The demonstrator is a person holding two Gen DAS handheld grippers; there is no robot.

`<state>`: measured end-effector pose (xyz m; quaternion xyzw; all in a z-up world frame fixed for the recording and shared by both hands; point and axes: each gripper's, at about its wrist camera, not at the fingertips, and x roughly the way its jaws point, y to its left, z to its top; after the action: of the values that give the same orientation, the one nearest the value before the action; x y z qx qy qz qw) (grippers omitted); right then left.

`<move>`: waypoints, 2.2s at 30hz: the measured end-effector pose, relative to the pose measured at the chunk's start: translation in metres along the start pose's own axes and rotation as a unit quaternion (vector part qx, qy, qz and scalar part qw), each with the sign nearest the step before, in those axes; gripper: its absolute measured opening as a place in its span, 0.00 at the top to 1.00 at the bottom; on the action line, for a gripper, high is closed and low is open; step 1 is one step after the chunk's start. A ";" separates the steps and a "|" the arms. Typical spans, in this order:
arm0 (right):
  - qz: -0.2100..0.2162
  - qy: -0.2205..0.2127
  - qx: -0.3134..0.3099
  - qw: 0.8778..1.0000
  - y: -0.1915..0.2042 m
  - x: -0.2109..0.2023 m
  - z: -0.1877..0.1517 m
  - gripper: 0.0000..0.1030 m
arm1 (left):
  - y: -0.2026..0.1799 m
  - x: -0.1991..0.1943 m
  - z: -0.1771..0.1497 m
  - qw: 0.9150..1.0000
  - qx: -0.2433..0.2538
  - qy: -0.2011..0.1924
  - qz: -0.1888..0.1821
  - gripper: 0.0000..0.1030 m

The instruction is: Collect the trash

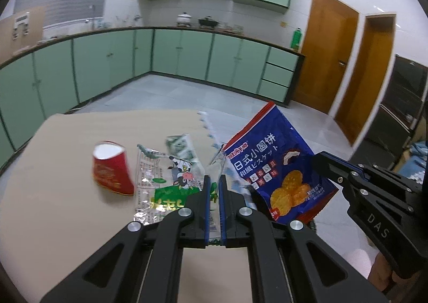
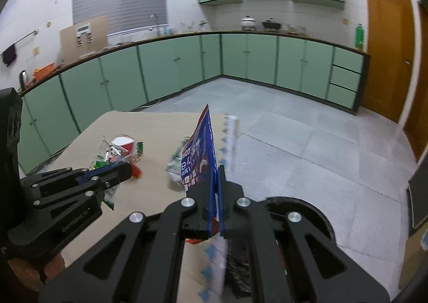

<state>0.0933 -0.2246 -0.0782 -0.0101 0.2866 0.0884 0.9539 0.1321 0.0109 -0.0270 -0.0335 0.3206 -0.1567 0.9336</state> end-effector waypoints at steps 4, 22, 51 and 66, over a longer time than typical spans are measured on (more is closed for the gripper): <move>-0.022 -0.002 0.018 1.000 -0.023 -0.009 -0.012 0.98 | -0.017 0.010 -0.001 1.000 0.017 0.009 -0.020 0.94; -0.098 0.028 0.090 0.991 -0.111 -0.008 -0.066 0.98 | -0.110 0.069 -0.011 0.992 0.076 0.041 -0.092 0.94; -0.127 0.106 0.152 0.975 -0.178 0.072 -0.104 0.91 | -0.154 0.167 -0.031 0.983 0.095 0.104 -0.118 0.85; -0.121 0.082 0.163 0.976 -0.180 0.059 -0.100 0.79 | -0.132 0.148 -0.023 0.980 0.075 0.103 -0.153 0.37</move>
<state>0.1183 -0.3988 -0.2001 0.1040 0.3709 -0.0770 0.9196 0.1924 -0.1603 -0.1104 0.0038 0.3935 -0.3241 0.8603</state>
